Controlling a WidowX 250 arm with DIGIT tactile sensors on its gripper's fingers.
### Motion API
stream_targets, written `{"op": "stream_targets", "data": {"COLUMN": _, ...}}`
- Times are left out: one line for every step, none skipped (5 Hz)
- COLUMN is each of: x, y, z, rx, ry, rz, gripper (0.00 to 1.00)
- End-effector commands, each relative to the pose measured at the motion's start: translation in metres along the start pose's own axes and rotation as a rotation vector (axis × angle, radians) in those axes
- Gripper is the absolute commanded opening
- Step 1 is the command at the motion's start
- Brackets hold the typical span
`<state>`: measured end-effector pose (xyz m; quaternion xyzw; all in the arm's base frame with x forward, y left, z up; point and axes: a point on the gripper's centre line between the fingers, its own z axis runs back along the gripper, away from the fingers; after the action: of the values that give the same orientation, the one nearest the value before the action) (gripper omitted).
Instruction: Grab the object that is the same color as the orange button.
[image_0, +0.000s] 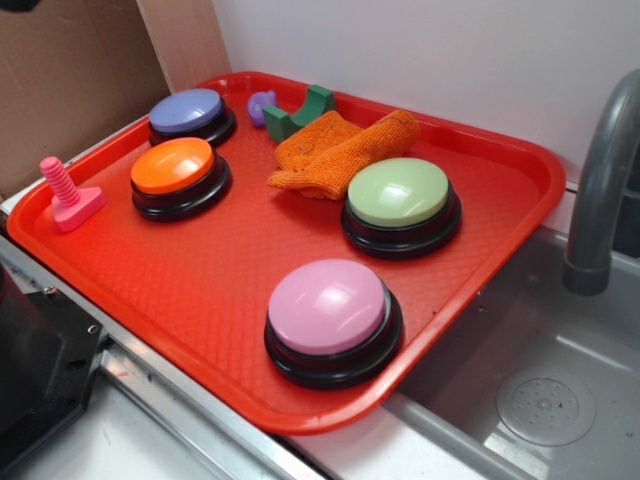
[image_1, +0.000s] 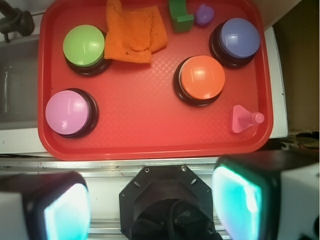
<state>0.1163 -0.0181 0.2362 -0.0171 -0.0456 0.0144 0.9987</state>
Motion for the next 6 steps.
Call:
{"op": "stream_targets", "data": {"x": 0.000, "y": 0.000, "z": 0.000, "rx": 0.000, "ry": 0.000, "rz": 0.000, "gripper": 1.00}}
{"op": "stream_targets", "data": {"x": 0.017, "y": 0.005, "z": -0.011, "rx": -0.017, "ry": -0.033, "rz": -0.041, "gripper": 1.00}}
{"op": "stream_targets", "data": {"x": 0.039, "y": 0.009, "z": -0.028, "rx": 0.002, "ry": -0.041, "rz": -0.021, "gripper": 1.00}}
{"op": "stream_targets", "data": {"x": 0.066, "y": 0.014, "z": -0.055, "rx": -0.001, "ry": -0.078, "rz": 0.039, "gripper": 1.00}}
{"op": "stream_targets", "data": {"x": 0.091, "y": 0.019, "z": -0.080, "rx": -0.031, "ry": -0.116, "rz": 0.048, "gripper": 1.00}}
{"op": "stream_targets", "data": {"x": 0.115, "y": 0.026, "z": -0.106, "rx": -0.055, "ry": -0.142, "rz": 0.080, "gripper": 1.00}}
